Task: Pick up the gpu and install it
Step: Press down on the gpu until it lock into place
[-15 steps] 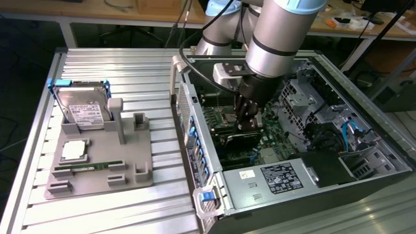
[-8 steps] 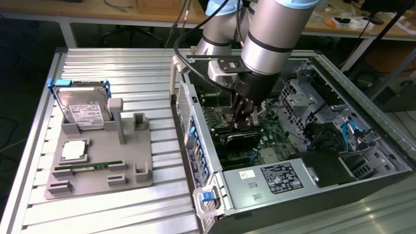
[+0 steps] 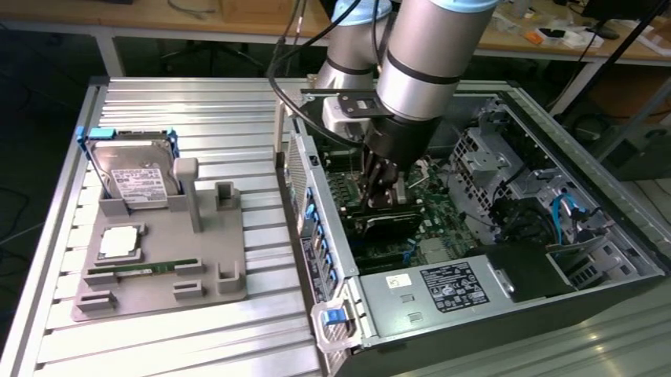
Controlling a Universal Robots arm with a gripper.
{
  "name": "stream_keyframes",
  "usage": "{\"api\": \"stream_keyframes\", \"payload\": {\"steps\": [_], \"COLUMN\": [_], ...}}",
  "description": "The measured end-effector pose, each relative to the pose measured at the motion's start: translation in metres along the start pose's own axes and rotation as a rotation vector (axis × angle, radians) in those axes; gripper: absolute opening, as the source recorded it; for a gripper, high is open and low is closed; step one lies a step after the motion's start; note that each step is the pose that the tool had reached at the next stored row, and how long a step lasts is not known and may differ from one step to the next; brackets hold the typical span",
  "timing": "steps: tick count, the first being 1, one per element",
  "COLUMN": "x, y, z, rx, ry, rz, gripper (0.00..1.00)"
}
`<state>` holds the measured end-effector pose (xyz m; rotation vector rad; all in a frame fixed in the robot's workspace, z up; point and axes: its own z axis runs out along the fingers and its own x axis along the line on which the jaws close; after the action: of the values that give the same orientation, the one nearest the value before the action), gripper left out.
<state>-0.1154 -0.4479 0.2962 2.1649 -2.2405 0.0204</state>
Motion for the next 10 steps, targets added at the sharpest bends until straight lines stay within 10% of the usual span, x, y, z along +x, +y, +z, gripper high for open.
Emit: {"api": "stream_keyframes", "payload": {"steps": [10], "x": [0.0002], "y": [0.0066], "z": [0.0000], "rx": [0.0000], "ry": [0.0001], "rz": [0.000], "gripper": [0.11]}}
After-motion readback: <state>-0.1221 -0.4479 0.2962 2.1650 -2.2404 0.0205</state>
